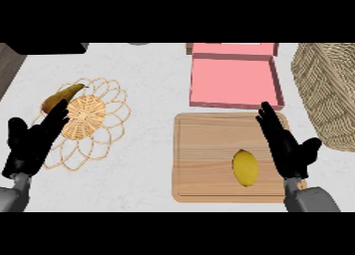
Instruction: Pick the lemon from the cutting board and place it in the basket
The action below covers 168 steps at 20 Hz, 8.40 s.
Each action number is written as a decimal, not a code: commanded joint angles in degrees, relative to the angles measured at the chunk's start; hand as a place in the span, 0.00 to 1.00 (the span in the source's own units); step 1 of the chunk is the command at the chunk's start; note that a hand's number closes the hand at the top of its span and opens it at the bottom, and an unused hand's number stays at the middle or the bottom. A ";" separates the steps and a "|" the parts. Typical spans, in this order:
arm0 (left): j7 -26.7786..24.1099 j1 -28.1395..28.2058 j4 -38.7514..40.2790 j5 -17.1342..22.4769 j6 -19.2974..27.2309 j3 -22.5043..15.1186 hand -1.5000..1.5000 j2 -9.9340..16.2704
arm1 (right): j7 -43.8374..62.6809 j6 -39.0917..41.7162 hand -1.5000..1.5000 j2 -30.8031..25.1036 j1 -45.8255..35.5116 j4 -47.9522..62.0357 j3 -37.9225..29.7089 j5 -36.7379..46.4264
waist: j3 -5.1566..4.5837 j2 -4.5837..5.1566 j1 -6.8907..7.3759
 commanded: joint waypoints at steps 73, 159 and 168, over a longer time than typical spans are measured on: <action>-4.35 -4.31 -1.64 -12.42 -0.43 14.61 0.50 -13.45 | 48.12 -13.69 0.00 10.84 14.74 -21.15 11.99 67.57 | -1.91 -0.88 -0.35; 0.33 -2.12 -7.92 -17.89 -4.08 18.82 0.50 -19.01 | -15.78 14.65 1.00 -37.38 39.53 -47.70 -18.83 -14.48 | -2.01 -0.89 -0.25; -0.09 -7.80 -2.66 -18.94 -4.11 18.91 0.50 -18.92 | 2.98 7.97 1.00 -38.72 14.61 -40.03 -18.40 -13.86 | -1.95 -0.65 0.50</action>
